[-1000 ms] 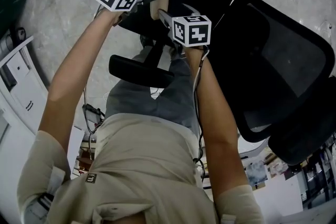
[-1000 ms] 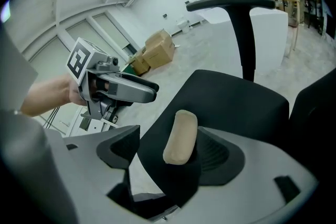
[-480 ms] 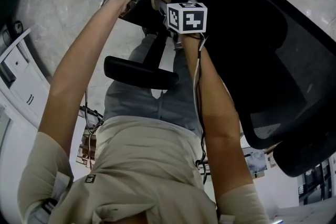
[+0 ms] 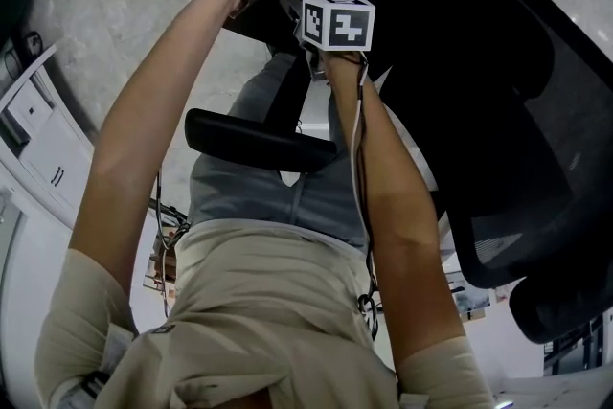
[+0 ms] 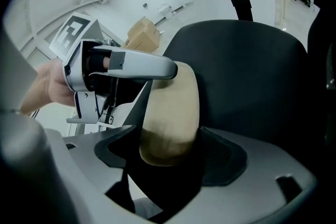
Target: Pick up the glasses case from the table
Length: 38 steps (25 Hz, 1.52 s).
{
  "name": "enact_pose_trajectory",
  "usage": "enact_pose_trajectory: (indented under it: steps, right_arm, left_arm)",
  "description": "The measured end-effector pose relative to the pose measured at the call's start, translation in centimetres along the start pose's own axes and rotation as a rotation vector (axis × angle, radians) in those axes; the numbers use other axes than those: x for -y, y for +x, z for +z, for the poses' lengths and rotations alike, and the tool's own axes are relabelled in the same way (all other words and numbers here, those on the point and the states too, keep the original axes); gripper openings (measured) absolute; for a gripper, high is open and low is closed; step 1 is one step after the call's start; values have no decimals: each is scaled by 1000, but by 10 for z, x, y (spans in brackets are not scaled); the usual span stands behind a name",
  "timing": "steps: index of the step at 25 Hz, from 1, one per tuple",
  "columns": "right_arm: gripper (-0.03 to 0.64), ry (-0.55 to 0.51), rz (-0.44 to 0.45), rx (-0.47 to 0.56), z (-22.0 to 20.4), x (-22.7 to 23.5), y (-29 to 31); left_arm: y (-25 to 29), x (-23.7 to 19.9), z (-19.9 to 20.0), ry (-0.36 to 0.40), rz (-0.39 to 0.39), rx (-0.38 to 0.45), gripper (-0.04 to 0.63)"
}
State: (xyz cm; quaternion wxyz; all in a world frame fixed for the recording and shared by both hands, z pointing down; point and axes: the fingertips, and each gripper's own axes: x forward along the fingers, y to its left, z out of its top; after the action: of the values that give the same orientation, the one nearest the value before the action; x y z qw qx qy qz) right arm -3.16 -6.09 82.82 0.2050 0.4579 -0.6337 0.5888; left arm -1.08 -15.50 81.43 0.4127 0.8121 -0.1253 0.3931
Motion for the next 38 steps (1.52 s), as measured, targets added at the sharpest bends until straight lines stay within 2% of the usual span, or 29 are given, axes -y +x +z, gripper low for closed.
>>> enact_pose_trajectory:
  steps: [3, 5, 6, 8, 13, 19, 24, 38]
  right_arm:
    - [341, -3, -2, -3, -11, 1, 10]
    - [341, -26, -2, 12, -13, -1, 13]
    - [341, -37, -3, 21, -12, -2, 13]
    - [341, -70, -10, 26, -10, -1, 11]
    - [341, -170, -21, 30, 1, -5, -5]
    - [341, -241, -19, 70, 26, -16, -33]
    - [341, -292, -8, 92, 50, -30, -68]
    - [341, -461, -22, 264, 146, -99, -208]
  left_arm:
    - [9, -2, -10, -3, -6, -24, 344]
    - [12, 0, -17, -36, -26, -24, 331]
    - [12, 0, -18, -61, -37, -13, 303]
    - [9, 0, -18, -100, -46, 8, 299]
    - [-7, 7, -8, -125, -52, 51, 299]
    - [-34, 27, 26, -83, -36, 119, 299]
    - [-63, 51, 57, -83, -39, 186, 299]
    - [-187, 146, 175, 12, -43, 415, 299]
